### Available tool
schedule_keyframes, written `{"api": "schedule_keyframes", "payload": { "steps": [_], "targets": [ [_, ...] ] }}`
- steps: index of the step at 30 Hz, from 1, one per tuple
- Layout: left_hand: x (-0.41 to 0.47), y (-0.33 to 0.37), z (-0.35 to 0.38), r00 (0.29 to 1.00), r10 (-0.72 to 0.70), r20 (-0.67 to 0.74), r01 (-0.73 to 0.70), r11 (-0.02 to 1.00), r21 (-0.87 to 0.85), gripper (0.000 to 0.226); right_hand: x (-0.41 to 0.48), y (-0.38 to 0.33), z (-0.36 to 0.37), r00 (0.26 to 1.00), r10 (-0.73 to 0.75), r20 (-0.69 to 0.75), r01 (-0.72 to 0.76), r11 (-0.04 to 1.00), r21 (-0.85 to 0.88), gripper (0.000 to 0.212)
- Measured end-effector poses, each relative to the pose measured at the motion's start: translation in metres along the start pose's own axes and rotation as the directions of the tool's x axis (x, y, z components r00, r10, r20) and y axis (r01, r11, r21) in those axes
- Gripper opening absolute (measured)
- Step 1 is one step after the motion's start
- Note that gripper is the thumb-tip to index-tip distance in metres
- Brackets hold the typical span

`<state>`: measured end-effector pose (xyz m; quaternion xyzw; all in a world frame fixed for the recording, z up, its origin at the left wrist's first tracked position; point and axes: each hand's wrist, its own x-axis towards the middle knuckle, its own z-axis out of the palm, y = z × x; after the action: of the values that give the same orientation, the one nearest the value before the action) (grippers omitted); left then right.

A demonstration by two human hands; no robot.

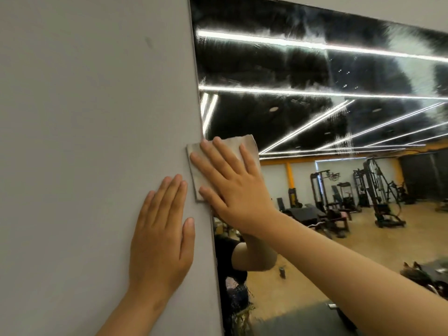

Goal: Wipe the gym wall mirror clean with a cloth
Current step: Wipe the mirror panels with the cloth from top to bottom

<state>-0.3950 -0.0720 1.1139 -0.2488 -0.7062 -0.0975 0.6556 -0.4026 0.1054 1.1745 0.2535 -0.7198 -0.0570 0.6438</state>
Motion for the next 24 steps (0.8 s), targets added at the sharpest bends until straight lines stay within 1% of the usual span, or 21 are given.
{"api": "schedule_keyframes", "payload": {
  "steps": [2, 4, 6, 7, 8, 11, 16, 19, 24],
  "targets": [
    [0.0, 0.0, 0.0, 1.0, 0.005, 0.009, -0.005, 1.0, 0.001, 0.057, -0.029, -0.006, 0.001, 0.997, -0.057, 0.052, 0.059, 0.998, -0.038, 0.059],
    [0.001, 0.001, 0.0, 1.0, 0.001, 0.016, -0.001, 1.0, 0.02, 0.058, -0.046, -0.002, -0.001, 0.981, -0.146, 0.127, 0.155, 0.986, -0.063, 0.059],
    [0.002, 0.003, 0.0, 1.0, -0.01, 0.026, 0.009, 0.999, 0.047, 0.058, -0.041, 0.016, -0.006, 0.957, -0.234, 0.169, 0.245, 0.968, -0.047, 0.059],
    [0.002, 0.005, 0.001, 0.999, -0.018, 0.034, 0.016, 0.998, 0.063, 0.059, -0.032, 0.026, -0.008, 0.956, -0.241, 0.167, 0.252, 0.967, -0.045, 0.06],
    [0.001, 0.007, 0.001, 0.999, -0.028, 0.042, 0.024, 0.996, 0.081, 0.059, -0.019, 0.036, -0.009, 0.964, -0.22, 0.152, 0.229, 0.972, -0.05, 0.06],
    [0.0, 0.009, 0.005, 0.997, -0.053, 0.05, 0.046, 0.991, 0.124, 0.06, 0.026, 0.063, -0.017, 0.991, -0.094, 0.095, 0.101, 0.992, -0.071, 0.059],
    [0.001, 0.01, 0.004, 0.997, -0.063, 0.053, 0.053, 0.985, 0.162, 0.06, 0.09, 0.118, -0.044, 0.993, 0.049, 0.109, -0.044, 0.998, -0.047, 0.058],
    [0.001, 0.015, 0.003, 0.995, -0.078, 0.061, 0.065, 0.979, 0.194, 0.059, 0.09, 0.161, -0.051, 0.987, 0.133, 0.086, -0.129, 0.99, -0.049, 0.058],
    [-0.001, 0.016, 0.004, 0.994, -0.094, 0.061, 0.076, 0.965, 0.252, 0.06, 0.054, 0.209, -0.059, 0.966, 0.248, 0.076, -0.245, 0.968, -0.044, 0.059]
  ]
}}
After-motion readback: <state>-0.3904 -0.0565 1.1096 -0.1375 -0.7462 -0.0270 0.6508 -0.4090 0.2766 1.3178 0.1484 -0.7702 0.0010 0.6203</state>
